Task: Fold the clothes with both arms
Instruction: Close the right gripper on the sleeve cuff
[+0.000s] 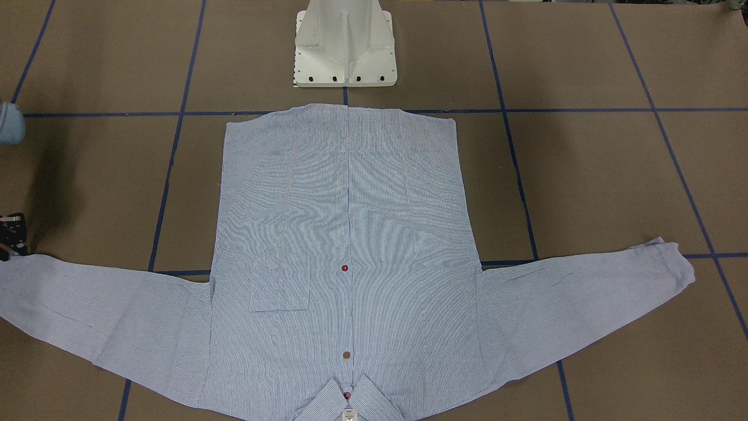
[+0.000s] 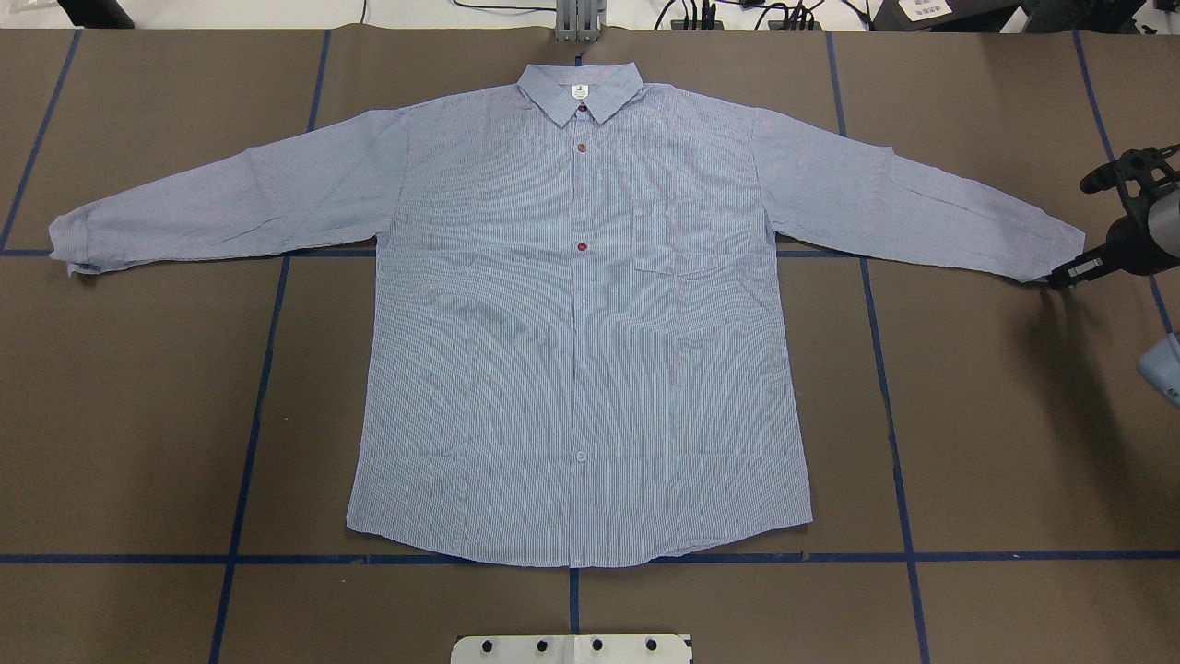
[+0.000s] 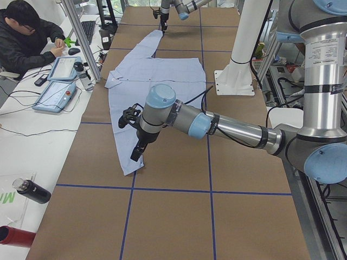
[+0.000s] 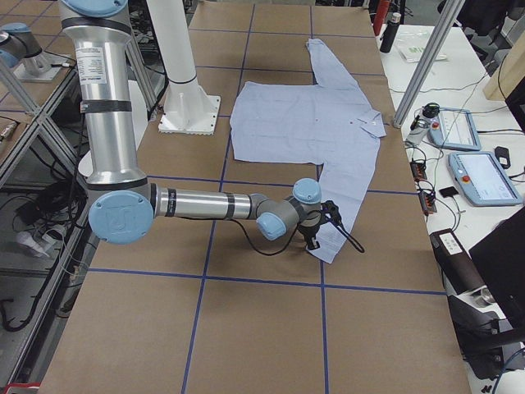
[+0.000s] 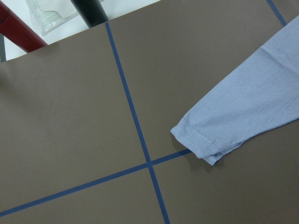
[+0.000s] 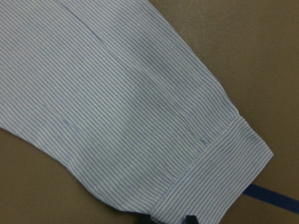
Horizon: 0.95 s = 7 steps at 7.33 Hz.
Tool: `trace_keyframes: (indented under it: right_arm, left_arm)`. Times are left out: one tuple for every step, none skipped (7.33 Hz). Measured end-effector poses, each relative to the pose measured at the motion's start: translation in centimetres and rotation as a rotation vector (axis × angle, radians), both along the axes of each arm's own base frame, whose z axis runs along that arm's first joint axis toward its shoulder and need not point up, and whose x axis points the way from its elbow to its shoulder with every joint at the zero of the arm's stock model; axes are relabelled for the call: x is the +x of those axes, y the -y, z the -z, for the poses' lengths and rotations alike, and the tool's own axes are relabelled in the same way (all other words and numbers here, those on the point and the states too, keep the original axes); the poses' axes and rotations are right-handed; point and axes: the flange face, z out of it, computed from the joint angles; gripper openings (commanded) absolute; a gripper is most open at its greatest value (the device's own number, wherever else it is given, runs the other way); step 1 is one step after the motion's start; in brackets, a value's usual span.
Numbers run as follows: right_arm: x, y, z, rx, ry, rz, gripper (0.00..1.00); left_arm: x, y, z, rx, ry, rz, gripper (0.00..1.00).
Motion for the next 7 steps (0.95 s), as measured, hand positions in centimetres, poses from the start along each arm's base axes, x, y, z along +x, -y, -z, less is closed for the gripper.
trace_keyframes:
  right_arm:
    - [0.1,0.0,0.0,-0.003,-0.001,-0.003,0.0]
    - [0.2,0.0,-0.1,-0.008,-0.001,-0.007,0.0]
    - [0.4,0.0,-0.1,-0.012,-0.001,-0.013,0.0]
    - [0.7,0.1,0.0,-0.015,0.001,-0.02,0.08]
    - [1.3,0.3,0.0,-0.026,0.009,-0.039,0.49]
    - [2.2,0.5,0.2,-0.066,0.036,-0.079,0.54]
    - [3.0,0.5,0.3,-0.13,0.079,-0.131,0.55]
  left_arm:
    - [0.0,0.0,0.0,0.001,0.0,0.0,1.0]
    - [0.0,0.0,0.1,0.001,0.0,0.0,1.0]
    - [0.0,0.0,0.1,0.002,0.0,0.0,1.0]
    - [0.0,0.0,0.1,0.002,0.0,0.0,1.0]
    - [0.0,0.0,0.1,0.002,0.0,0.0,1.0]
    - [0.0,0.0,0.1,0.002,0.0,0.0,1.0]
    - [0.0,0.0,0.1,0.003,0.0,0.0,1.0]
